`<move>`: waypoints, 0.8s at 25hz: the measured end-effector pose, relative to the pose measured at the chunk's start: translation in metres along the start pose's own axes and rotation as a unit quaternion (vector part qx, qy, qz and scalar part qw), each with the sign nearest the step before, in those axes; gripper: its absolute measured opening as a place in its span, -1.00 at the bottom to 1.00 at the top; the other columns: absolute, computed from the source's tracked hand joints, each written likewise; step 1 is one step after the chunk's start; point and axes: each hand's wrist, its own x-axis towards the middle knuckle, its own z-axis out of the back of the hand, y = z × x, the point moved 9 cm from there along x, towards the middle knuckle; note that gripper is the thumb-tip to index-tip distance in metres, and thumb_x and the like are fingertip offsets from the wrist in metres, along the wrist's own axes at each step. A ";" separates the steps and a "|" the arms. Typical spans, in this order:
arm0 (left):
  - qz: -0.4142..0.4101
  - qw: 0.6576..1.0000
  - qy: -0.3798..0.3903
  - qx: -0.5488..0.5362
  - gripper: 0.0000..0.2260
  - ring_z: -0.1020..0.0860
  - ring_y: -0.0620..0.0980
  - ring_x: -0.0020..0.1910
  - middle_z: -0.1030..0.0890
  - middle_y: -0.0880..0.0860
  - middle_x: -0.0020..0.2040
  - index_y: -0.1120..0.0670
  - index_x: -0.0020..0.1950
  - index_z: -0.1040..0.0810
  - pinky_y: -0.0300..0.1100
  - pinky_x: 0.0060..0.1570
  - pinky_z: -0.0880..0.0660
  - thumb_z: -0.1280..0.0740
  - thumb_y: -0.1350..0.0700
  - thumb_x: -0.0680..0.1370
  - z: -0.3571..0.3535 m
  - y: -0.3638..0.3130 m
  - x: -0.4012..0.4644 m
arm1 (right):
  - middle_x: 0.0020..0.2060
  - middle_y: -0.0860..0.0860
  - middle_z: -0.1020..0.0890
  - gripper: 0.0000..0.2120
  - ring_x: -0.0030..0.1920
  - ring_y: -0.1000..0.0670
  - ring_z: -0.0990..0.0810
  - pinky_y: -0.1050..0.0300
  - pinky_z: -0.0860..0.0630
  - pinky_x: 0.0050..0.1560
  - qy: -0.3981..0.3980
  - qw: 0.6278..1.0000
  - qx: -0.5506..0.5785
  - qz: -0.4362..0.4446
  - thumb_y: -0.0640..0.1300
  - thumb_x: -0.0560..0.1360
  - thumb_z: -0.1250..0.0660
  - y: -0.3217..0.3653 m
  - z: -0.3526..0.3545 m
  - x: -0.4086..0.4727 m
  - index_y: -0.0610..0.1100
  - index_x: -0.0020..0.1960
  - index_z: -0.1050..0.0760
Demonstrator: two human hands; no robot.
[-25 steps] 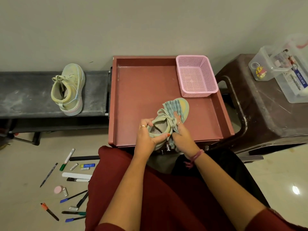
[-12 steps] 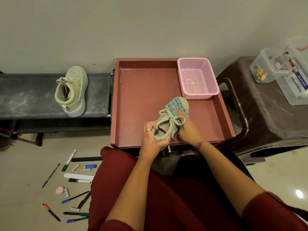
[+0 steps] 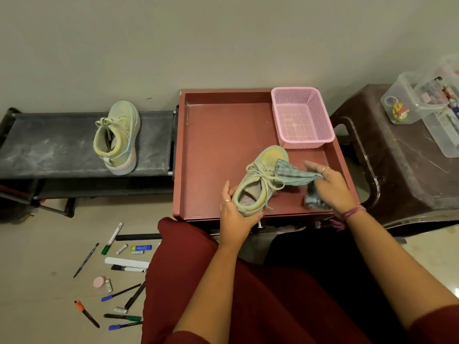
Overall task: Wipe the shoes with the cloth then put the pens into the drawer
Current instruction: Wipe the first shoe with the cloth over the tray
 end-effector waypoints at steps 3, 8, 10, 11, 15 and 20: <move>-0.005 0.998 -0.041 0.051 -0.25 -0.51 -0.09 0.20 -0.56 -0.10 0.19 0.02 0.35 -0.43 -0.05 0.22 -0.48 -0.58 -0.11 0.21 0.003 0.002 -0.002 | 0.13 -0.04 -0.56 -0.54 0.01 0.02 -0.53 0.03 -0.50 0.09 -0.016 0.996 0.093 0.007 -0.40 0.51 -0.11 0.023 -0.005 0.014 -0.13 0.36 -0.41; -0.140 0.981 -0.072 0.109 -0.38 -0.39 -0.06 0.25 -0.52 -0.03 0.25 0.09 0.30 -0.49 -0.12 0.28 -0.37 -0.56 0.02 0.28 0.015 -0.033 -0.006 | 0.26 -0.04 -0.47 -0.48 0.19 0.02 -0.47 0.35 -0.35 0.26 0.024 0.983 -0.071 0.168 -0.41 0.51 -0.09 0.093 -0.018 0.024 -0.16 0.44 -0.29; -0.192 0.961 -0.085 0.179 -0.40 -0.35 0.03 0.32 -0.47 -0.02 0.31 0.09 0.33 -0.47 -0.09 0.34 -0.33 -0.57 0.09 0.32 0.012 -0.039 -0.009 | 0.34 -0.15 -0.41 -0.51 0.31 -0.10 -0.40 0.22 -0.25 0.35 0.082 0.944 -0.232 0.218 -0.39 0.52 -0.13 0.100 -0.042 0.031 -0.23 0.44 -0.27; -0.194 0.957 -0.087 0.196 -0.39 -0.32 0.07 0.34 -0.44 -0.02 0.33 0.08 0.34 -0.47 -0.08 0.34 -0.34 -0.57 0.11 0.33 0.011 -0.037 -0.010 | 0.35 -0.17 -0.40 -0.54 0.35 -0.15 -0.37 0.15 -0.23 0.37 0.119 0.916 -0.305 0.233 -0.34 0.53 -0.17 0.097 -0.057 0.032 -0.25 0.42 -0.30; -0.216 0.948 -0.088 0.218 -0.42 -0.30 0.05 0.31 -0.37 -0.03 0.30 0.09 0.34 -0.44 0.02 0.27 -0.42 -0.54 0.13 0.36 0.010 -0.043 -0.013 | 0.31 -0.10 -0.48 -0.59 0.32 -0.11 -0.42 0.07 -0.29 0.35 0.256 0.847 -0.368 0.286 -0.25 0.53 -0.24 0.093 -0.098 0.003 -0.17 0.37 -0.40; -0.188 0.964 -0.072 0.175 -0.32 -0.36 0.01 0.25 -0.40 0.02 0.27 0.12 0.33 -0.39 0.00 0.24 -0.43 -0.58 0.14 0.27 0.011 -0.044 -0.012 | 0.45 0.00 -0.32 -0.51 0.46 0.03 -0.23 0.31 -0.02 0.43 0.310 0.817 -0.376 0.307 -0.26 0.57 -0.20 0.092 -0.081 -0.010 -0.09 0.47 -0.25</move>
